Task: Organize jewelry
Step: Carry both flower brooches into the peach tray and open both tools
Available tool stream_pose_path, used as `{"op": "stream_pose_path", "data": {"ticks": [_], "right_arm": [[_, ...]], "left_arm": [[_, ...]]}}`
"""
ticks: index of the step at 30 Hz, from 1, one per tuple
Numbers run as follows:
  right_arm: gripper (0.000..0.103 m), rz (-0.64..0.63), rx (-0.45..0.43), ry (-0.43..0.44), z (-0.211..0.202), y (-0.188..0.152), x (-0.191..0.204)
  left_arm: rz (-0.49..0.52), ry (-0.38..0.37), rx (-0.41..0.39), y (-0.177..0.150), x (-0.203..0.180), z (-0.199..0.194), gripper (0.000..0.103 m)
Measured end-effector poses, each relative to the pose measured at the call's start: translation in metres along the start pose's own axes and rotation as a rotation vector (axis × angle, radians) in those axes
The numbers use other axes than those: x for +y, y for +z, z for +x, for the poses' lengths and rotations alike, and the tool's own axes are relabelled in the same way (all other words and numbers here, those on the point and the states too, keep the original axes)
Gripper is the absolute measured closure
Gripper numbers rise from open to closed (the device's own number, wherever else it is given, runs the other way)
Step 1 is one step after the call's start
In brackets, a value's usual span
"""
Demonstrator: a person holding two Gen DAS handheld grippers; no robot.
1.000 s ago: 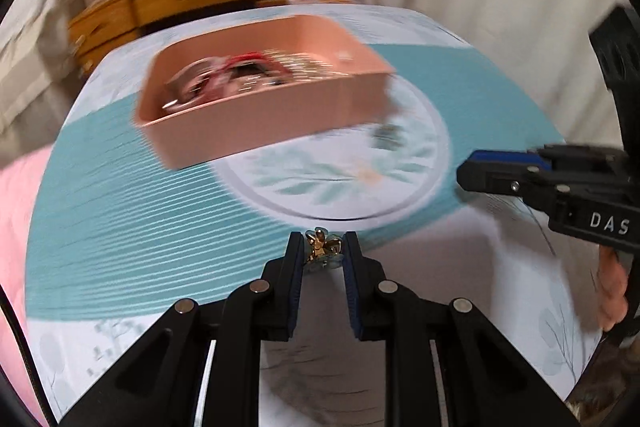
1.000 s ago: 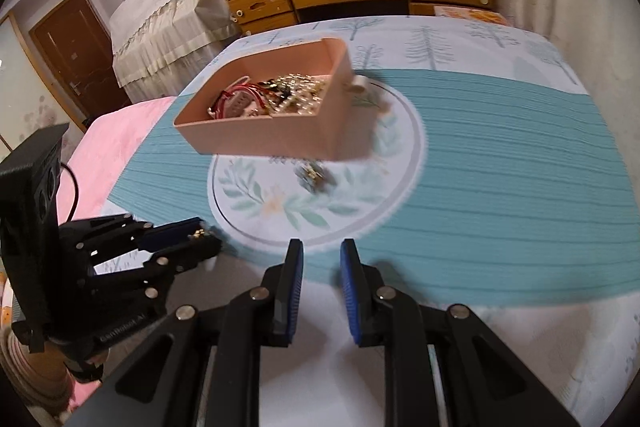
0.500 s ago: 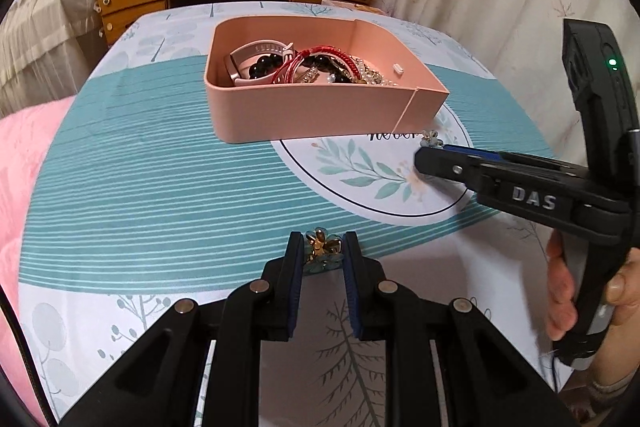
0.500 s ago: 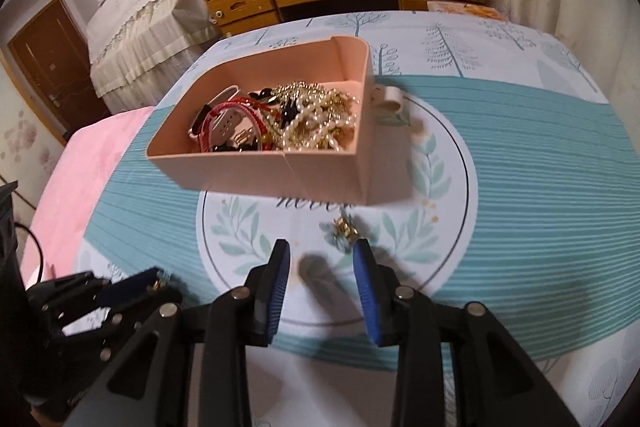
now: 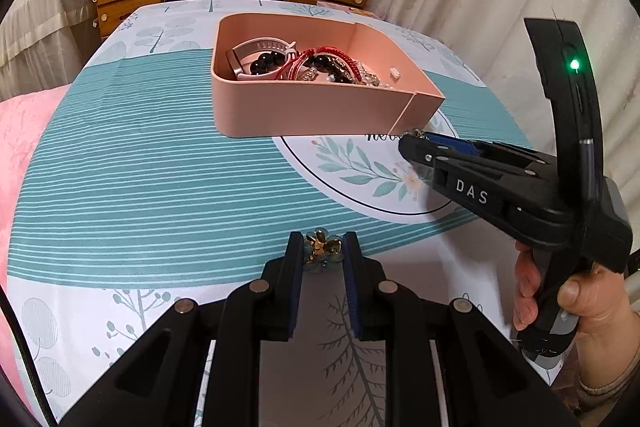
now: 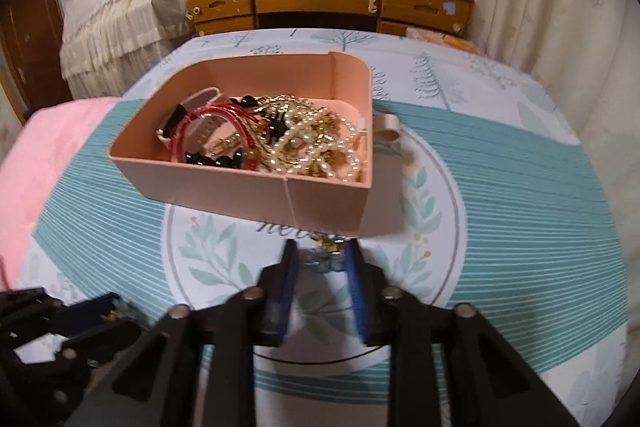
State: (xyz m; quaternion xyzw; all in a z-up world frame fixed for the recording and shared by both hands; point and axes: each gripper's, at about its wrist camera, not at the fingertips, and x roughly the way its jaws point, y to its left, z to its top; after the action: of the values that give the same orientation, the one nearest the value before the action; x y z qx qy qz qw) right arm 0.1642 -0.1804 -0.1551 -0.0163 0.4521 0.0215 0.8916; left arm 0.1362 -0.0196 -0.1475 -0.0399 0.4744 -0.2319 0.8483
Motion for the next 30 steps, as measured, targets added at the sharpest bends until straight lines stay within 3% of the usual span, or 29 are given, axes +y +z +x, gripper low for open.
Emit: {"op": "stream_pose_path", "data": {"ticks": [5,11,16,23,26,30], "right_arm": [[0.083,0.038,0.019,0.072,-0.008,-0.001,-0.013],[0.083,0.024,-0.009,0.19,-0.05,0.01,-0.014],[0.083,0.019,-0.071,0.257,-0.088,0.052,-0.015],[0.082,-0.002,-0.224,0.278,-0.139,0.125,-0.013],[0.082,0.011,-0.231,0.276,-0.132,0.148,-0.016],[0.082,0.037,-0.142,0.292,-0.088,0.165,-0.02]], "left_arm": [[-0.005,0.004,0.009,0.004,0.002,-0.004,0.086],[0.038,0.032,-0.023,0.036,-0.003,-0.031,0.086],[0.113,0.078,-0.069,0.084,-0.016,-0.059,0.086],[0.196,0.156,-0.154,0.157,-0.038,-0.092,0.086],[0.195,0.177,-0.18,0.186,-0.04,-0.094,0.086],[0.167,0.189,-0.171,0.212,-0.032,-0.075,0.086]]}}
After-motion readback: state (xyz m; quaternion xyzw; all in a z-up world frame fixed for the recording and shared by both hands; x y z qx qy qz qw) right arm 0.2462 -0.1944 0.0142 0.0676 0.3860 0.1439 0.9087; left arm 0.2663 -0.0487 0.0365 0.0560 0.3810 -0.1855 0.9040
